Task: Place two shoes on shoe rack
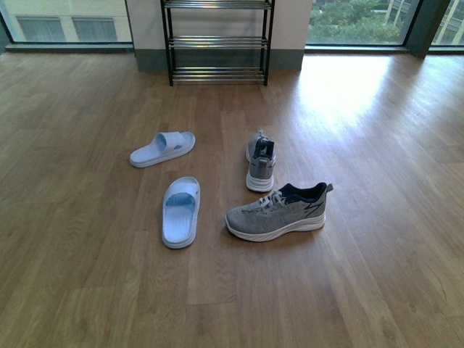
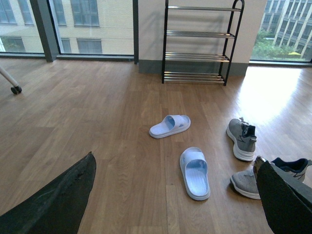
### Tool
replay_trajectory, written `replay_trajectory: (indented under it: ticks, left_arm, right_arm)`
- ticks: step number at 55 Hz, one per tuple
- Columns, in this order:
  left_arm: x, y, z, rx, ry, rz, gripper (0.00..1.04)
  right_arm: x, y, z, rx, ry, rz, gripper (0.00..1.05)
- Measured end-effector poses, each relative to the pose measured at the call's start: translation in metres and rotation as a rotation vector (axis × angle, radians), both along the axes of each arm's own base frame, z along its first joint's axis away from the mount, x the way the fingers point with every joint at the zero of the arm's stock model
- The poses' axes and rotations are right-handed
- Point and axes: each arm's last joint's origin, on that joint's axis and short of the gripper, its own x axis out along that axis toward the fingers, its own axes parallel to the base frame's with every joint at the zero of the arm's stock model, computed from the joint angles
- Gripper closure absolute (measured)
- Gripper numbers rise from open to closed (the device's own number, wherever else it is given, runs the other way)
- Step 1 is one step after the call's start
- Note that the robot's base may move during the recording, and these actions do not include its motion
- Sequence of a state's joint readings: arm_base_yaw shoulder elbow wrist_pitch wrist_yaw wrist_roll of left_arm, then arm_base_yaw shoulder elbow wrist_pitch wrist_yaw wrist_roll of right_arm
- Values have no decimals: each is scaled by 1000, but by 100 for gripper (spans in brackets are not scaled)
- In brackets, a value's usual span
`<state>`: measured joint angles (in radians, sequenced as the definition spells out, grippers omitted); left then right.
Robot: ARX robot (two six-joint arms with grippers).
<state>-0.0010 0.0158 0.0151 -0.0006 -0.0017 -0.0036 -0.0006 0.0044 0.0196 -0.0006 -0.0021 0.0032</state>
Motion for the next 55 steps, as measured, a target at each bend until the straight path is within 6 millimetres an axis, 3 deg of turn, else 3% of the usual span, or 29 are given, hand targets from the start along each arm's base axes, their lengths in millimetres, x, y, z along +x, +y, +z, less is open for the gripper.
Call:
replay_trajectory:
  ticks: [55]
  left_arm:
    - [0, 0, 0, 0, 0, -2, 9]
  right_arm:
    - [0, 0, 0, 0, 0, -4, 9]
